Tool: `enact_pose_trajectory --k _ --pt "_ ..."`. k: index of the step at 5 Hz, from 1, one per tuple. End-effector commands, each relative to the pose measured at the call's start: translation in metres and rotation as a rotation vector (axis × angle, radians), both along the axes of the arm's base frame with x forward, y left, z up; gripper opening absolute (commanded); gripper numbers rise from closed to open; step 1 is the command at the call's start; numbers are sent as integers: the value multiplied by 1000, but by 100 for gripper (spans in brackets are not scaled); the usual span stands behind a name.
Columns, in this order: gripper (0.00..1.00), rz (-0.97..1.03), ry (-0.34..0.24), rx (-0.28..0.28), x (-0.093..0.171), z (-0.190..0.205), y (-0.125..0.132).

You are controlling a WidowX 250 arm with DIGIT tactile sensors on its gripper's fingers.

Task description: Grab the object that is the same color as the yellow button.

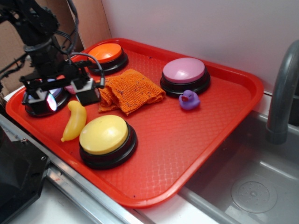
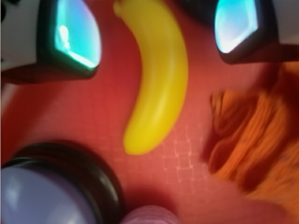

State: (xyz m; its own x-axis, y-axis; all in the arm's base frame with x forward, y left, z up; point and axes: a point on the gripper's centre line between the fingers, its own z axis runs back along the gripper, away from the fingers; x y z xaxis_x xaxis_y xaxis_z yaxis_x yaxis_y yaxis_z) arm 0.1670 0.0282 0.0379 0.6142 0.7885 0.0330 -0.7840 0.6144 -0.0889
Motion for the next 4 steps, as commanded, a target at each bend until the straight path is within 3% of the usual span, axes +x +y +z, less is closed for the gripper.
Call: enact_pose_trajectory --k 1,2,3,4 --pt "100 8 -38 27 17 -15 5" --pt "93 -2 -28 38 18 -21 2" --pt "0 -11 -53 48 18 -18 0" --pt "0 -105 -19 23 17 -2 3"
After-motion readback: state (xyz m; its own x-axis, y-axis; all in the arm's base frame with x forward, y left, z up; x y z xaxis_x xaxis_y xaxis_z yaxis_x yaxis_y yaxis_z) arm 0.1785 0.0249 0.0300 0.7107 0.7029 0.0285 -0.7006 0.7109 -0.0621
